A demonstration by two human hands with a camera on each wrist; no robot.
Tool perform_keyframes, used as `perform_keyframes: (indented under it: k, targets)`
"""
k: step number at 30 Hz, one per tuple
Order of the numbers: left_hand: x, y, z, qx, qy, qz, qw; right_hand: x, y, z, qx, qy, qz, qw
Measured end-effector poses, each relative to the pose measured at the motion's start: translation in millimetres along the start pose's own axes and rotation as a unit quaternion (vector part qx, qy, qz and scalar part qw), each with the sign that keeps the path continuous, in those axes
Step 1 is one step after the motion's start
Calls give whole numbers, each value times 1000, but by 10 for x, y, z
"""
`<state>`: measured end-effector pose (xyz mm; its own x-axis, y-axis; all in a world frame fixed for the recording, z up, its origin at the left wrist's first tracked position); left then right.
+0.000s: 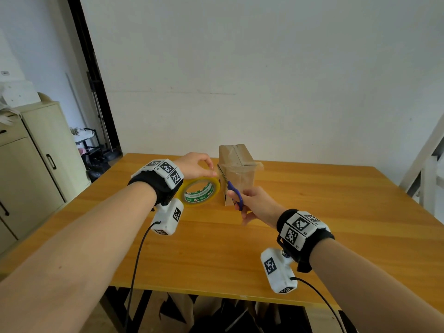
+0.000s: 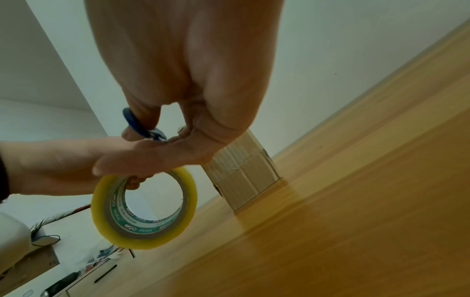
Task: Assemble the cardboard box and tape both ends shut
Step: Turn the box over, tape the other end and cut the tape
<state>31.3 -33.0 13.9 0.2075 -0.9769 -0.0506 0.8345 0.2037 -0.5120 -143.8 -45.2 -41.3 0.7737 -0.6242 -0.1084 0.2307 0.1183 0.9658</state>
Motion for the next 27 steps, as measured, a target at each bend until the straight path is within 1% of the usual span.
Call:
perform_keyframes:
  k: [4,10,15,18,21,23,27]
  targets:
    - [-15,-6,-3,11,-7,-7,1000,-3,8,-6,-16,11,0,1000]
    - [-57,136,16,73,-27,10,997,2,28,-9,-27,17,-3,999]
    - [-152,255,-47,66,-14,24,997,22,63,26,-41,12,0,999]
    - [-211,317,-97,42,-5,30,999,22,65,18,-48,11,0,999]
    - [-261,366,-165,26,12,19,999,21,52,10,-54,7,0,999]
    - [-290,392,-213,23,12,13,1000,20,49,-1,-55,3,-2,998]
    - [-324,413,-362,43,25,9,999,13,63,-24,-58,-3,-2,998]
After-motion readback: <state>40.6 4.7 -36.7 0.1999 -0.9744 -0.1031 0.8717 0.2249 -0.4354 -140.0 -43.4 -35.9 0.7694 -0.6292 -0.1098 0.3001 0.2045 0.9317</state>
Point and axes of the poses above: each hand's wrist, its own x-axis towards the middle knuckle, its own z-axis out of the back of the hand, y = z × x, the point moved 7 cm from there along x, towards the middle knuckle, and after that the axes turned 4 degrees about y, right-handed, at the moved point
